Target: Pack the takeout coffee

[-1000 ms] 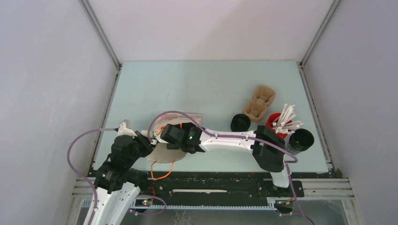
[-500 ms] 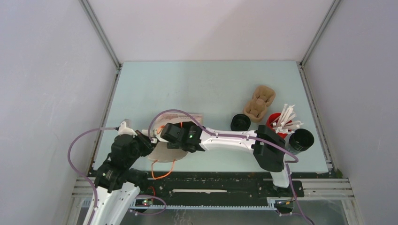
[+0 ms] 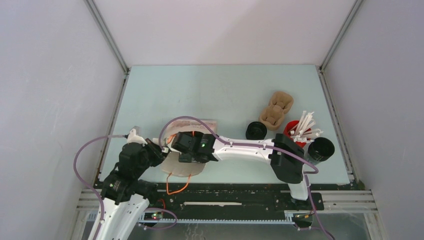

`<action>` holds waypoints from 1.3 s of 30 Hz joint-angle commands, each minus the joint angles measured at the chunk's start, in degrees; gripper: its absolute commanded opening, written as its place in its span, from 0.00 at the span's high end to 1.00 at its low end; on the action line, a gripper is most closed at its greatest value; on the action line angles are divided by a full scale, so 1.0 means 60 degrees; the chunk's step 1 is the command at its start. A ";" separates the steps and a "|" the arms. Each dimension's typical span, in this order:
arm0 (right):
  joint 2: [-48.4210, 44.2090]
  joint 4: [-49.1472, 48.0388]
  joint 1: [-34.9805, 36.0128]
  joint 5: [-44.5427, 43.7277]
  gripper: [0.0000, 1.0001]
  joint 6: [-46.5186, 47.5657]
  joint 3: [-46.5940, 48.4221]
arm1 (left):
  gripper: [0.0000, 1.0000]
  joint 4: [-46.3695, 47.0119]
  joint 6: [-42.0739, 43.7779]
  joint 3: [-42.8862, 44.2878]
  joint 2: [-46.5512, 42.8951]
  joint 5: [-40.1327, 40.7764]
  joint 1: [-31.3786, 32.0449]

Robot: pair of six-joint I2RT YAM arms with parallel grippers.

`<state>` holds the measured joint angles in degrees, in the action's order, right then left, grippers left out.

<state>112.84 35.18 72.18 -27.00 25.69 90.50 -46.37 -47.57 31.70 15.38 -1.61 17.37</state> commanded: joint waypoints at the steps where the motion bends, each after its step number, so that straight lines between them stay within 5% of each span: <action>1: -0.0473 0.0677 0.0094 0.0304 0.00 -0.0688 0.0150 | 0.97 0.0210 0.0149 0.0329 0.0154 -0.0239 0.0061; 39: -0.1396 -0.0195 0.0536 -0.0917 0.00 -0.0547 -0.0107 | 0.97 0.0250 0.0150 0.0472 0.0206 -0.0138 0.0066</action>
<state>108.03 36.84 74.63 -30.24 22.26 89.73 -45.45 -47.57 31.70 16.10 -1.89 17.45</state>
